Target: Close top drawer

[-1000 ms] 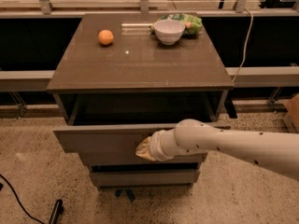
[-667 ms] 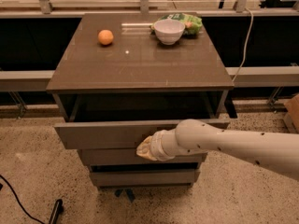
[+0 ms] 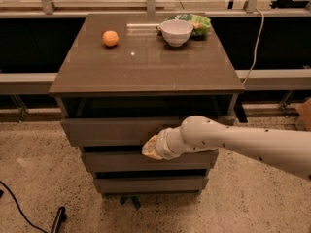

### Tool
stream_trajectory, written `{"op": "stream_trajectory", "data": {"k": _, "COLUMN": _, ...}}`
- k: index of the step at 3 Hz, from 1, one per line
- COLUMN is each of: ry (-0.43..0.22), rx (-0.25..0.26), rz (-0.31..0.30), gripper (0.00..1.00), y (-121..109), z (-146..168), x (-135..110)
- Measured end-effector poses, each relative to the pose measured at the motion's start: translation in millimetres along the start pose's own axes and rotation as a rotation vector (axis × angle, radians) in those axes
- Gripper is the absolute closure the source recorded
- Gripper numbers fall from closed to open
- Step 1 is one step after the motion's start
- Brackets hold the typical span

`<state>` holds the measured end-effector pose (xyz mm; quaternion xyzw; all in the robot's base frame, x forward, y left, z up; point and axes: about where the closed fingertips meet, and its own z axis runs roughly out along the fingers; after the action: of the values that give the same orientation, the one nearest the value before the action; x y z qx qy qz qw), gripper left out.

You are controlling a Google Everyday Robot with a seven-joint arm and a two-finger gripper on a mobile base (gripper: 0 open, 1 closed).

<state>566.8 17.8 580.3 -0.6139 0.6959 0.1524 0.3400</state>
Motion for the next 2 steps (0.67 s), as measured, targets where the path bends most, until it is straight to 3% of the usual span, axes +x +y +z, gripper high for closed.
{"op": "stream_trajectory", "data": {"k": 1, "ry": -0.022, "rx": 0.007, "rz": 0.003, "gripper": 1.0, "y": -25.0, "z": 0.5, "x": -5.3}}
{"op": "stream_trajectory", "data": {"k": 2, "ry": -0.029, "rx": 0.006, "rz": -0.007, "gripper": 1.0, "y": -21.1, "z": -3.4, "x": -9.6}}
